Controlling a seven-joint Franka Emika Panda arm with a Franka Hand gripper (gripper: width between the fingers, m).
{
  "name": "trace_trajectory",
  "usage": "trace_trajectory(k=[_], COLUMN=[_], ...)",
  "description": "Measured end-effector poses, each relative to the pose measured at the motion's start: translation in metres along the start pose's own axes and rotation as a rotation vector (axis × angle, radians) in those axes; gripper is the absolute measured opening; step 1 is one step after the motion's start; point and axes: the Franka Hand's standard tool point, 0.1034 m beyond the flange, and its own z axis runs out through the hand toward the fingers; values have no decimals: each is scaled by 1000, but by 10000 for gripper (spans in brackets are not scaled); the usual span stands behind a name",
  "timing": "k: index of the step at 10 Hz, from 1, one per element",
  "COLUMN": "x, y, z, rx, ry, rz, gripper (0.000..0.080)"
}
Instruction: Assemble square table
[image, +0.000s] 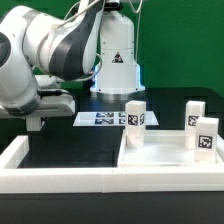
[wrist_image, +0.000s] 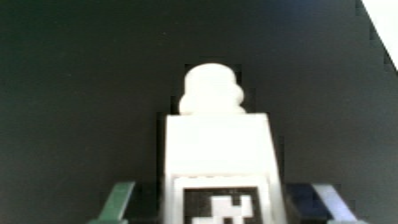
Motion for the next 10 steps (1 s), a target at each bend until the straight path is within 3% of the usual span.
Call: trace_trajectory(k=[3, 5, 8, 10], x=[0, -8, -21, -26], y=[-1, -15, -35, -39], z=[-1, -30, -72, -78], rx=[2, 25, 32, 32], ry=[-1, -19, 20, 55], rz=[-1, -13, -5, 3], gripper=[284, 284, 285, 285])
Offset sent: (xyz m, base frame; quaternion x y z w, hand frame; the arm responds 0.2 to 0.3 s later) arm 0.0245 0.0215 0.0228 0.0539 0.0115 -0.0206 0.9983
